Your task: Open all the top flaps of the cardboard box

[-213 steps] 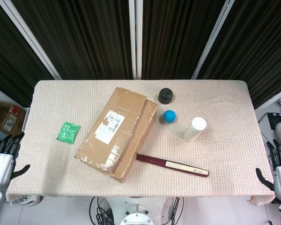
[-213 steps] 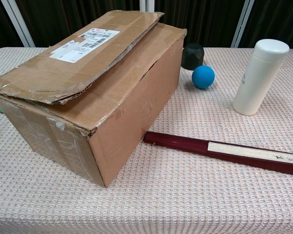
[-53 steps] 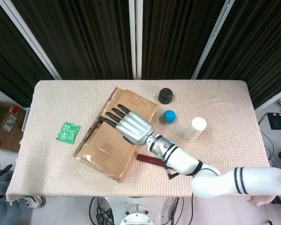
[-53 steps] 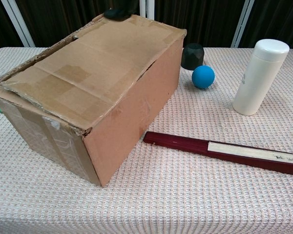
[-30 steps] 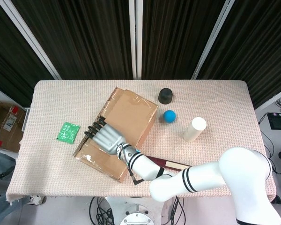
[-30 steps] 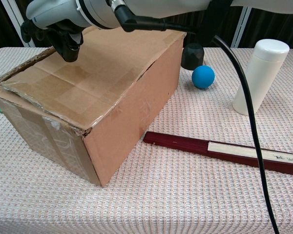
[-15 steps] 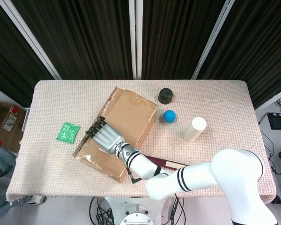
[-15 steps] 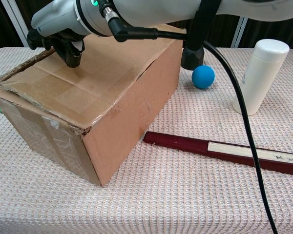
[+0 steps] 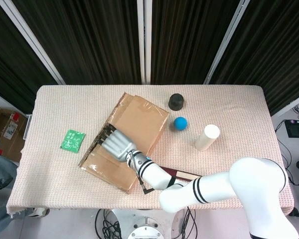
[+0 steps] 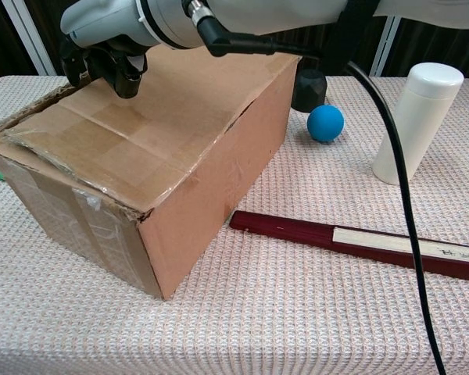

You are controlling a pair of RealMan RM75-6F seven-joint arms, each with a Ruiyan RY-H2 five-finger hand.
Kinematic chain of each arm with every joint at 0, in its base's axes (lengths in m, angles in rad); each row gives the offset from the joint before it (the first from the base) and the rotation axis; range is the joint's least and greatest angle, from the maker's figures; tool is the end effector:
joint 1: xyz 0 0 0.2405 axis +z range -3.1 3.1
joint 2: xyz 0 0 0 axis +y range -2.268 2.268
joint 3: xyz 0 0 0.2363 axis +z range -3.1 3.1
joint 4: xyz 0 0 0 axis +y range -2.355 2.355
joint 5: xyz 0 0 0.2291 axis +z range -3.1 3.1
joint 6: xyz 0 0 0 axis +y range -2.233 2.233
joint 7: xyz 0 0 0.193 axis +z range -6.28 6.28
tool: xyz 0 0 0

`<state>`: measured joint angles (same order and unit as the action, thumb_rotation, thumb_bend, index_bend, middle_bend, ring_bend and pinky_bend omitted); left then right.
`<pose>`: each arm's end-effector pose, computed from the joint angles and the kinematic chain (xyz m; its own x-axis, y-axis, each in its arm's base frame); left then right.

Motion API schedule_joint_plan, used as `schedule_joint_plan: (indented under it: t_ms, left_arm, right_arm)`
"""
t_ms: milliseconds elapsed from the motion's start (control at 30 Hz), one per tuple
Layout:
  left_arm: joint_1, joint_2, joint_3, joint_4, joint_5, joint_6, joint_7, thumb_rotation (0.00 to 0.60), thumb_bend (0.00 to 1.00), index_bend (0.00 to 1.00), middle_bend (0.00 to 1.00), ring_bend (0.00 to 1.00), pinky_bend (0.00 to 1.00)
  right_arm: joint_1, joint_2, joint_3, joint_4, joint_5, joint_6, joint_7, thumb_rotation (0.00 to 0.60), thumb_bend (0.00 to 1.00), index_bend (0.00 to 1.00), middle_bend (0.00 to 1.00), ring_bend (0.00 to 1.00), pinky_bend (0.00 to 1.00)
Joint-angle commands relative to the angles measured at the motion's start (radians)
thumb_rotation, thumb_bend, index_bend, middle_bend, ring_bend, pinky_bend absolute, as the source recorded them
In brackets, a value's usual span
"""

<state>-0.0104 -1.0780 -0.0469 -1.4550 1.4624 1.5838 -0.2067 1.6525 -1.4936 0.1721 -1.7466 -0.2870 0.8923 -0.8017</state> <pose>-0.3484 0.2057 0.1865 0.3911 -0.0856 0.9164 0.9191 0.0893 -0.3839 0.1330 -0.3338 -0.0913 0.7345 -0.1981 0.6491 -0.5486 -0.7363 0.3961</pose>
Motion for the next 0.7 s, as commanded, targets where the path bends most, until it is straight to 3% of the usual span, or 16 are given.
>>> schedule_joint_plan:
  t_ms: [33, 433, 700]
  left_arm:
    - [-0.001, -0.002, -0.001, 0.000, 0.000, -0.004, 0.000, 0.479, 0.00, 0.13, 0.15, 0.07, 0.18]
    - [-0.006, -0.001, -0.008, -0.003, 0.003, -0.020, 0.001, 0.479, 0.00, 0.13, 0.15, 0.07, 0.18]
    - [-0.025, 0.010, -0.016, -0.023, 0.007, -0.046, -0.006, 0.480, 0.00, 0.13, 0.15, 0.07, 0.18]
  right_arm:
    - [-0.003, 0.008, -0.004, -0.008, 0.001, 0.001, 0.000, 0.600, 1.00, 0.19, 0.23, 0.00, 0.00]
    - [-0.038, 0.083, 0.029, -0.078, -0.064, 0.036, 0.045, 0.600, 1.00, 0.24, 0.31, 0.00, 0.00]
    - [-0.097, 0.237, 0.051, -0.249, -0.118, 0.069, 0.087, 0.600, 1.00, 0.28, 0.40, 0.00, 0.00]
